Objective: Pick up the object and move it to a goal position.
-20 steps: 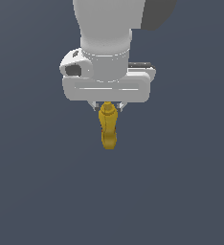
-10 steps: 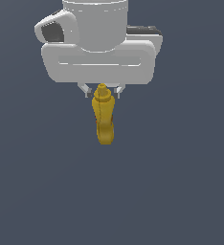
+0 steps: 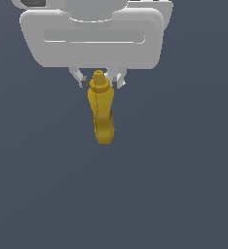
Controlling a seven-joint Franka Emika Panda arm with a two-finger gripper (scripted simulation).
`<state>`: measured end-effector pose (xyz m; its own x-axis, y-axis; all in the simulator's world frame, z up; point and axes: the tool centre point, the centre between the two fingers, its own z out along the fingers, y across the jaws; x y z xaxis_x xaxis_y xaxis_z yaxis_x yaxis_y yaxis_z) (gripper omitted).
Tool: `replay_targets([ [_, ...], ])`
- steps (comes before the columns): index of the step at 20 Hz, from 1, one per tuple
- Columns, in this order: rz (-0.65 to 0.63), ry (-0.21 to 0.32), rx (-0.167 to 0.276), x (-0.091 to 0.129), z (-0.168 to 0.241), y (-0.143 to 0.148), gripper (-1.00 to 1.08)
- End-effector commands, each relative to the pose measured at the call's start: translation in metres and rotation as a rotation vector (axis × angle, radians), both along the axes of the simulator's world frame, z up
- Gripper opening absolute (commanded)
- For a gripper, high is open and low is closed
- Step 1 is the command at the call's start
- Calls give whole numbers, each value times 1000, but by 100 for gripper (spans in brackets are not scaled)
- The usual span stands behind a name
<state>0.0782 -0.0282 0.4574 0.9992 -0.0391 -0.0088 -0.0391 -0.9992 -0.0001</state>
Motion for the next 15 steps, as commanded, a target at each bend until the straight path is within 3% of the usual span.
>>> replay_targets([
  [1, 0, -9, 0, 2, 11, -1, -100],
  [15, 0, -9, 0, 6, 23, -3, -100],
])
